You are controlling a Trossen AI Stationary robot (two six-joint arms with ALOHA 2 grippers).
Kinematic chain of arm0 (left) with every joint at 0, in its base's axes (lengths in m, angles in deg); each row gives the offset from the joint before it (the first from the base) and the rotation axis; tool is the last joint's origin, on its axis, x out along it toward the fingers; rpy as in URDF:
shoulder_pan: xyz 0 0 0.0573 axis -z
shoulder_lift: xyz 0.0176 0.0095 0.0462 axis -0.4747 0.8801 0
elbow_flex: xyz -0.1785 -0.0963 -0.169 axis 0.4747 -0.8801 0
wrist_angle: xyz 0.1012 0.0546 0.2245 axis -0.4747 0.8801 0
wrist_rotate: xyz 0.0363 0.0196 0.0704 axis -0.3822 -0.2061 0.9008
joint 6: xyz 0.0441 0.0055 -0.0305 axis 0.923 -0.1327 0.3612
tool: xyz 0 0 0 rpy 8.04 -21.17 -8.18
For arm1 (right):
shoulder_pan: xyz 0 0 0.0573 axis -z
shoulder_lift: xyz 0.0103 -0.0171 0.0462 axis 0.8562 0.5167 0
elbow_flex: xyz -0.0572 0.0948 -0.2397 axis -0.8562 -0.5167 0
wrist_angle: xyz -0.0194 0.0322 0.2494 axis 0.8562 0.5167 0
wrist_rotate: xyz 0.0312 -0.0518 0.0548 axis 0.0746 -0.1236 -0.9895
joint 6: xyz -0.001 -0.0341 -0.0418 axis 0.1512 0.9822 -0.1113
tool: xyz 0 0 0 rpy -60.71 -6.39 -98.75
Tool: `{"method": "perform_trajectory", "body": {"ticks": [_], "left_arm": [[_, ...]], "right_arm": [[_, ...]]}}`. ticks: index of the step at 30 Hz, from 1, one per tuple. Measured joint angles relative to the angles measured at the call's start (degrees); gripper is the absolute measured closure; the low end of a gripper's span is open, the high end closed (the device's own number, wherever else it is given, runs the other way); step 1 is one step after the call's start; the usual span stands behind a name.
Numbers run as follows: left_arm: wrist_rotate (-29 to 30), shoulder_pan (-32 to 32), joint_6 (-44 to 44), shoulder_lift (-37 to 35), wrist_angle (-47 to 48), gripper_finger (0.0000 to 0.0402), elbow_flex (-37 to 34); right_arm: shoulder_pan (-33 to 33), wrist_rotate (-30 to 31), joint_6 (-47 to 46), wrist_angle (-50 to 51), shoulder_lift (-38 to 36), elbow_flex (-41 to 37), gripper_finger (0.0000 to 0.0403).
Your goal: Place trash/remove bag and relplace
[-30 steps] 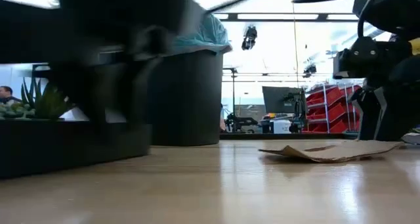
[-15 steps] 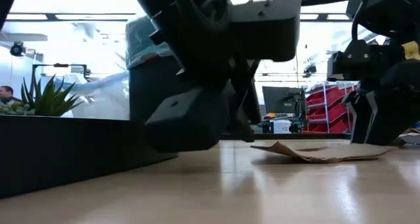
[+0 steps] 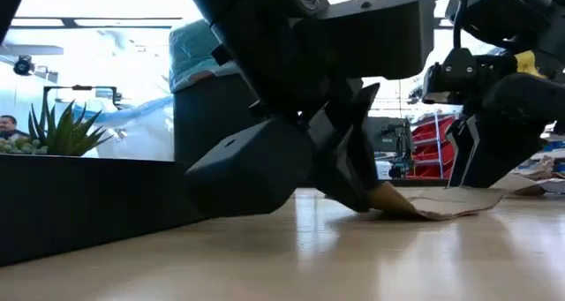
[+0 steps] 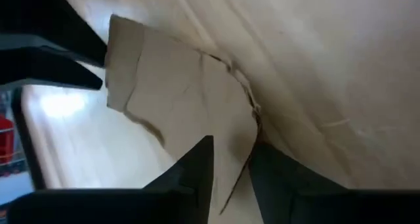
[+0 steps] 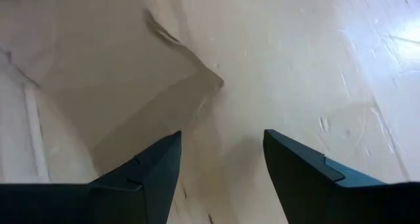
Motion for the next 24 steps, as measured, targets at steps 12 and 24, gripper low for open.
{"method": "perform_trajectory", "body": {"ticks": [12, 24], "left_arm": [[8.4, -0.3, 0.1, 0.0, -3.4, 0.0321, 0.0], [5.9, 0.0, -2.8, -2.2, 0.0, 0.0398, 0.0]], "right_arm": [[0.2, -2.0, 1.1, -3.9, 1.7, 0.2, 0.0202], [0.1, 2.9, 8.1, 13.1, -0.9, 5.5, 0.0204]]}}
